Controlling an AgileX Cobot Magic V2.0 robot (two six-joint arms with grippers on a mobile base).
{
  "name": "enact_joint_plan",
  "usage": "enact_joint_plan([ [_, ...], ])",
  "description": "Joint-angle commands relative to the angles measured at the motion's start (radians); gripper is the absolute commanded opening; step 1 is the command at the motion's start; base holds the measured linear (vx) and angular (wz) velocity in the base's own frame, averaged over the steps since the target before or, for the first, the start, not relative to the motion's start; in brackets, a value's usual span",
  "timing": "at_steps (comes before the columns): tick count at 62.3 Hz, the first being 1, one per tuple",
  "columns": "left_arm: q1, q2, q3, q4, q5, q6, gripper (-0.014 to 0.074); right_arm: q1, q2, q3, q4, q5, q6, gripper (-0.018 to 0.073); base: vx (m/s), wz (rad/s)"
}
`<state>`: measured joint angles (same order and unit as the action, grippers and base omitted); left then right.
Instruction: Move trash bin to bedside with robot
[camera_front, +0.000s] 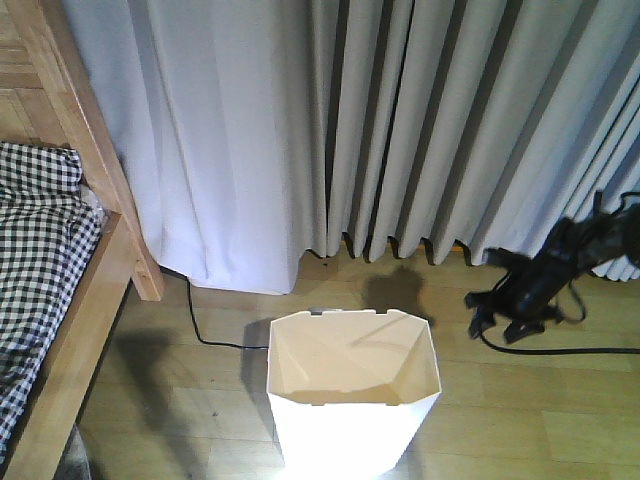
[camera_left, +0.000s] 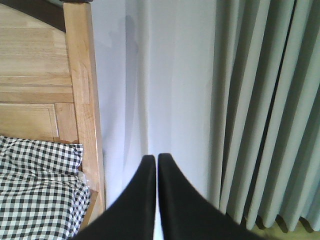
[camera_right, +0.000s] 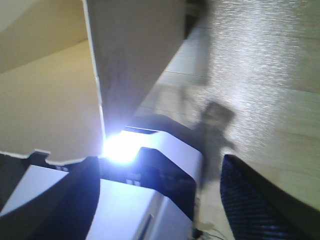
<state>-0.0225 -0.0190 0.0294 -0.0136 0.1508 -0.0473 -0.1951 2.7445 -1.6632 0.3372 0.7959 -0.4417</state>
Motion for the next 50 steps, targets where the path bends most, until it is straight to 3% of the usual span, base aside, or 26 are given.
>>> enact_joint_plan([
  [1,-0.008,-0.01,0.027,-0.003,-0.078,-0.009,-0.0006,-0.001,-0.133,-0.004,-0.076,0.089,0.043,0.0468,0.0,0.0],
  [7,-0.008,-0.01,0.027,-0.003,-0.078,-0.009,-0.0006,-0.001,-0.233,0.077,-0.076,0.062,0.043,0.0468,0.0,0.0],
  [19,-0.008,-0.01,0.027,-0.003,-0.078,-0.009,-0.0006,0.001,-0.521,0.361,-0.074,-0.182,0.039,0.0468,0.0,0.0],
  [32,-0.008,-0.01,0.027,-0.003,-0.078,-0.009,-0.0006,0.001,-0.901,0.615,-0.074,-0.38,-0.051,0.0468,0.0,0.0],
  [50,-0.008,-0.01,0.027,-0.003,-0.078,-0.009,-0.0006,0.001,-1.397,0.812,-0.077,-0.422,-0.13,0.0468,0.0,0.0],
])
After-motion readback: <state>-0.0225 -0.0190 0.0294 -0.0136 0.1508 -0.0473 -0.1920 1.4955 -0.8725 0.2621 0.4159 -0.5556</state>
